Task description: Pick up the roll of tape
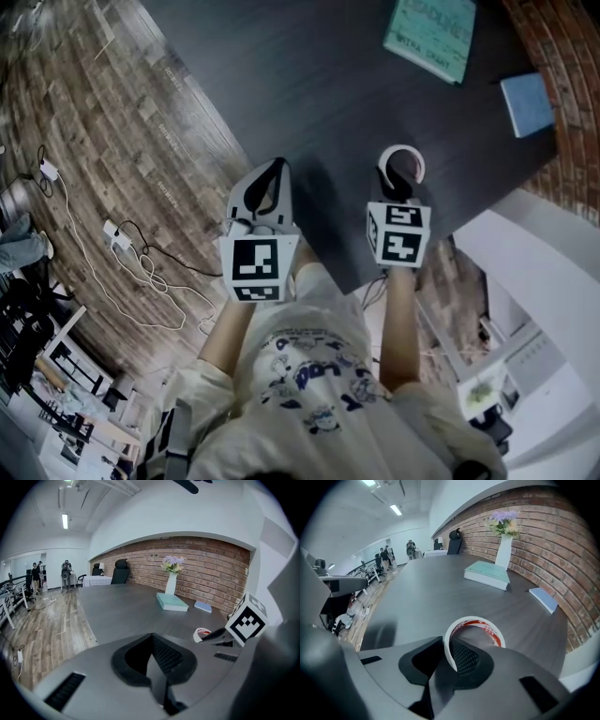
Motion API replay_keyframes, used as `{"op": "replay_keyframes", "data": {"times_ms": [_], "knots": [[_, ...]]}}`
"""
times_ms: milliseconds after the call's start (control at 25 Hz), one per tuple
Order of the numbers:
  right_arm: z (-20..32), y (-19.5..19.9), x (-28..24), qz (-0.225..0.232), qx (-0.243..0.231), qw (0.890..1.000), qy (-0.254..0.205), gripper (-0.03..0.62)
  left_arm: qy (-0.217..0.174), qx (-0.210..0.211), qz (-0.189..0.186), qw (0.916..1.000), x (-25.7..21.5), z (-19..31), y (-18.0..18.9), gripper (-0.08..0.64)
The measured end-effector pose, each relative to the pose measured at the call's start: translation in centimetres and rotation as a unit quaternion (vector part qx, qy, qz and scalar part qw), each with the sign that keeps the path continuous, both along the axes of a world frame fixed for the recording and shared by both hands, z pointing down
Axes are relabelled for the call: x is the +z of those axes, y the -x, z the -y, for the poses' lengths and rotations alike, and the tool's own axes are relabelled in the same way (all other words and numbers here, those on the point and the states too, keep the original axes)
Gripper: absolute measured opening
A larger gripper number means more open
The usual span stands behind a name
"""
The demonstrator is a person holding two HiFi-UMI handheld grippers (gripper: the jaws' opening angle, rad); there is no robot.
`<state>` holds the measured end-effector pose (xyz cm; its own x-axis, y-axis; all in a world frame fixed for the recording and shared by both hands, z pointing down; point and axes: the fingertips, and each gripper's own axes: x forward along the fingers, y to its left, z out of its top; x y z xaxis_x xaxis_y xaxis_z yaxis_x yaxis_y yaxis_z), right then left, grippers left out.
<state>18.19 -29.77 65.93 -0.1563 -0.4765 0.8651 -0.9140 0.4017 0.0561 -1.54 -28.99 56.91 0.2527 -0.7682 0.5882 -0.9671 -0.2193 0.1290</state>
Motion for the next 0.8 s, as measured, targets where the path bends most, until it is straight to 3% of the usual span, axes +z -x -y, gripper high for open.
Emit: {"op": "replay_keyframes", "data": {"times_ms": [360,800], "knots": [[-0.1,1.0,-0.3,0.005,-0.001,1.0,0.009,0.038,0.003,-0.009,0.001,1.0,0.1,-0.7,0.9,0.003],[0.9,-0.1,-4.0,0.013,0.036,0.998,-0.058,0.037,-0.031,-0.01,-0.003,0.9994,-2.8,-0.2,1.6,0.003]]}}
